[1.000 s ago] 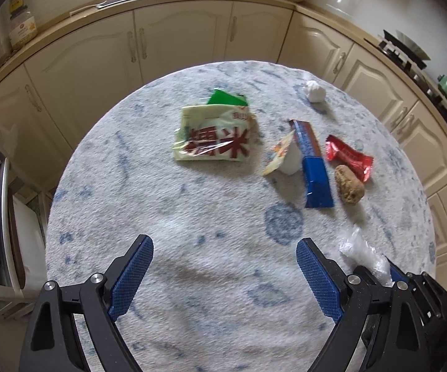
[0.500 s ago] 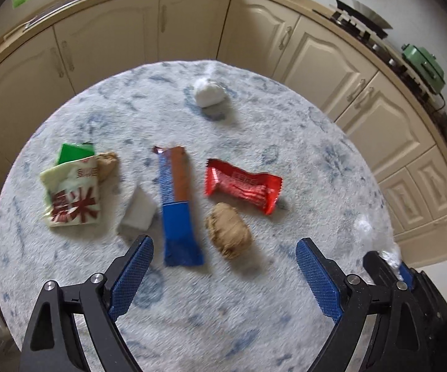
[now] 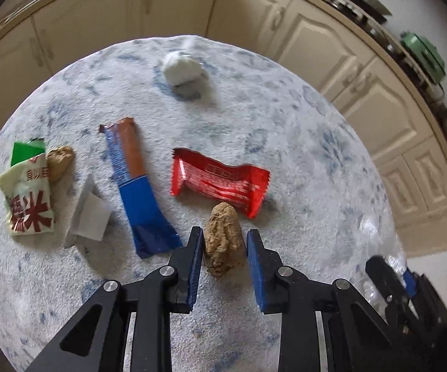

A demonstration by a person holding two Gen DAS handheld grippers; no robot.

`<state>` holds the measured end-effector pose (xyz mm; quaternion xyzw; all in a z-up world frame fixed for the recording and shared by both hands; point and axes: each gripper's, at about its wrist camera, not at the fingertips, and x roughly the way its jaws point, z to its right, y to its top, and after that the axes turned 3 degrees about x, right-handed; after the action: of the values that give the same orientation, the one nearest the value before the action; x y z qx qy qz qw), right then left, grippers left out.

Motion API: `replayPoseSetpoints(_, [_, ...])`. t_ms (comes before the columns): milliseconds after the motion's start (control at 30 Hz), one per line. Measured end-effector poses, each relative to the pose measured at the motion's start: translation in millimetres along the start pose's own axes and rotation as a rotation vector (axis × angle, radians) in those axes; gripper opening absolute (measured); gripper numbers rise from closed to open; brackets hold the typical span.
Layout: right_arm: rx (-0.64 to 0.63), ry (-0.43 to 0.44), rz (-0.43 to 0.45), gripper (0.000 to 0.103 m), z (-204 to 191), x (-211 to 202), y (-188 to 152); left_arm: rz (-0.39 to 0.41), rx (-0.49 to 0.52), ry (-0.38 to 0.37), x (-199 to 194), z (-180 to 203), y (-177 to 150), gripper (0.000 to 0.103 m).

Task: Collect trash
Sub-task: 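Grasp the brown lump with the left tool while the right tool holds the clear wrap, then carry both items over the blue bucket and open both tools to drop them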

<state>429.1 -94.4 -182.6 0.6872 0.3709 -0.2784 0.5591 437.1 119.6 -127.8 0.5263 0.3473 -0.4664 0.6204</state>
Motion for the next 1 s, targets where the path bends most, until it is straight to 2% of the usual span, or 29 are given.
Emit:
replayPoseSetpoints(267, [0.025,-0.004,-0.01,0.025,8.8,-5.0,-5.1,-0.008,0.04,-0.016,-1.4,9.5,-10.2,0.022])
replayPoseSetpoints(500, [0.052,-0.035,0.032,0.025,22.7,-34.8,-13.2,0.012,0.115,0.028,-15.5,36.2,-29.6,0.022])
replayPoseSetpoints(700, [0.104,-0.081,0.063,0.025,47.1,-66.7,-29.4,0.044,0.201,0.032,-34.1,74.0,-51.9,0.022])
replayPoseSetpoints(1000, [0.213,-0.183,0.105,0.025,98.8,-120.5,-64.9,0.042,0.364,-0.029,-50.9,153.5,-90.3,0.022])
